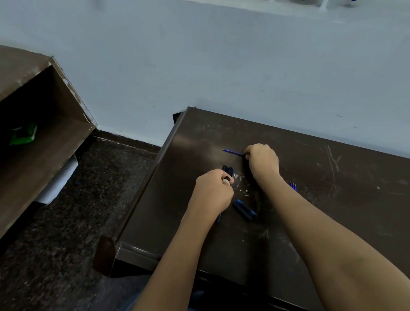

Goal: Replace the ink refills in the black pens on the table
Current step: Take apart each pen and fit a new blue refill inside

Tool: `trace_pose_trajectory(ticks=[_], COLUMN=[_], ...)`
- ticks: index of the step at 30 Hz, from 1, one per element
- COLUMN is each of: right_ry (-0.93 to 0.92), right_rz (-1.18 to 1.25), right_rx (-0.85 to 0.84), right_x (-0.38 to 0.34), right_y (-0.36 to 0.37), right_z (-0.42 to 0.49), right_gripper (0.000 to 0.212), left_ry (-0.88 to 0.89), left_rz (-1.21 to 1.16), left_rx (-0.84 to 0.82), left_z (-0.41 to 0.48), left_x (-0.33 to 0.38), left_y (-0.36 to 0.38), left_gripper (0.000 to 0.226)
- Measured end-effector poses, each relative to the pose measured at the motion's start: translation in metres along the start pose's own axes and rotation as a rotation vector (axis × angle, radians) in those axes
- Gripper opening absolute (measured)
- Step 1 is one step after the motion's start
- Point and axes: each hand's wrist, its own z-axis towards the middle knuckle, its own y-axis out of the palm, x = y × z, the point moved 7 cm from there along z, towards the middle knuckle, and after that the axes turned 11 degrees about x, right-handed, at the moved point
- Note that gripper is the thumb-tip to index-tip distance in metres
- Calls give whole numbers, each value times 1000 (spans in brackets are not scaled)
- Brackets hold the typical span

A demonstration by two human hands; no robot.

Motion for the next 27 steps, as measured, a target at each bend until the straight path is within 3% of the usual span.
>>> trace_pose_trajectory(ticks=[8,12,19,22,27], right_ry=[11,66,245,360,665], right_rz=[20,108,507,572,512], right_rx=[1,-4,237,302,52], right_x=[1,5,25,51,104], right_y=[-1,-3,-42,-61,-55], right_z=[0,-1,-30,-54,-102], right_gripper=[25,25,21,16,13], left_ry=[-10,68,91,151,209], left_rz=[21,4,-7,-31,-3], left_rx=[-50,30,54,45,13], left_z=[2,2,0,-3,-8], left_x=[1,3,4,7,13], left_y=[1,1,6,7,13], left_gripper=[38,35,36,32,32])
